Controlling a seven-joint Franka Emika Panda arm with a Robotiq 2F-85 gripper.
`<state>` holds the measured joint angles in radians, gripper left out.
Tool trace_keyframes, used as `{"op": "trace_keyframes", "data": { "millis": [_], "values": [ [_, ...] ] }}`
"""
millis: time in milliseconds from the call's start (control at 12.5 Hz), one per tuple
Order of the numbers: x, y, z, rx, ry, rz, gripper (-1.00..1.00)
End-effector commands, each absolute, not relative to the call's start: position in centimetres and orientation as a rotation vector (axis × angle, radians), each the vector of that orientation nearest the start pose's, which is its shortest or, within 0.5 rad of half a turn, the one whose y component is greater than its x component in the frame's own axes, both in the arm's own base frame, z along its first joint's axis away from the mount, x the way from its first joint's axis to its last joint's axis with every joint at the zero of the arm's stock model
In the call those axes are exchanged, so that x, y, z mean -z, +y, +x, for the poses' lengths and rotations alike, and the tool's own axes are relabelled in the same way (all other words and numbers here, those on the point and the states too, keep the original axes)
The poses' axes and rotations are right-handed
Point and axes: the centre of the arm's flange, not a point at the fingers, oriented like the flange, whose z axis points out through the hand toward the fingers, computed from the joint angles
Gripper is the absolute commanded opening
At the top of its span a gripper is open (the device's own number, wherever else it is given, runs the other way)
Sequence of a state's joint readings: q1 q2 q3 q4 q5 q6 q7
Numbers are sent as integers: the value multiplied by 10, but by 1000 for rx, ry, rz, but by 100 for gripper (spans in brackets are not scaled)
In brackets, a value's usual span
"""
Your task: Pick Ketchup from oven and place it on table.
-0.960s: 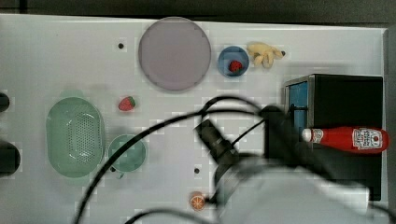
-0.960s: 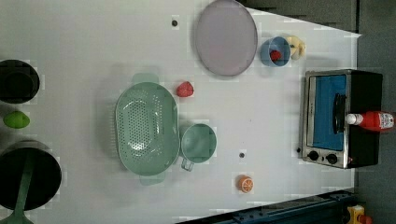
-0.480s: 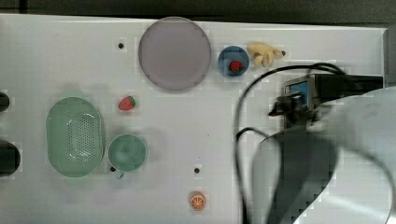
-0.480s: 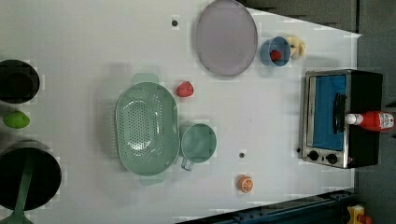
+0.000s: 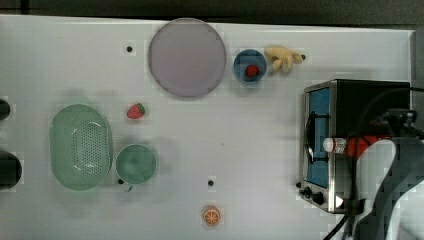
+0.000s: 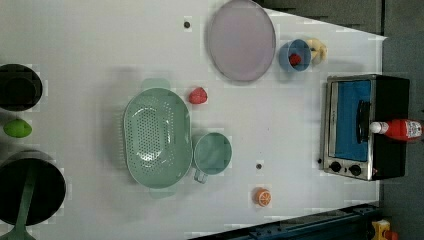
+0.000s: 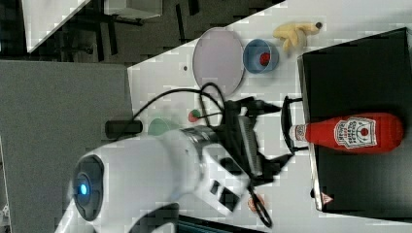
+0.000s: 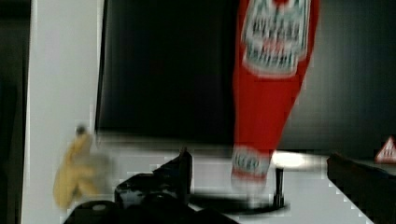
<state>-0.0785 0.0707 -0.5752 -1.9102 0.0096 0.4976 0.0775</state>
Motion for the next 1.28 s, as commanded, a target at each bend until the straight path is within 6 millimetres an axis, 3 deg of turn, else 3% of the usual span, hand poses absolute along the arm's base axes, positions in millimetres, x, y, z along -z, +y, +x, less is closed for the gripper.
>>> {"op": "trace_keyframes", "data": {
  "millis": [80, 400, 960, 1200, 1280],
  "values": [
    [-435, -382, 474, 154, 2251, -2314, 100],
    [-405, -403, 476, 202, 2308, -2267, 100],
    [-367, -409, 480, 170, 2350, -2209, 95],
    [-372, -412, 479, 181, 2352, -2203, 20],
    [-376, -410, 481, 189, 2345, -2203, 20]
  ]
}}
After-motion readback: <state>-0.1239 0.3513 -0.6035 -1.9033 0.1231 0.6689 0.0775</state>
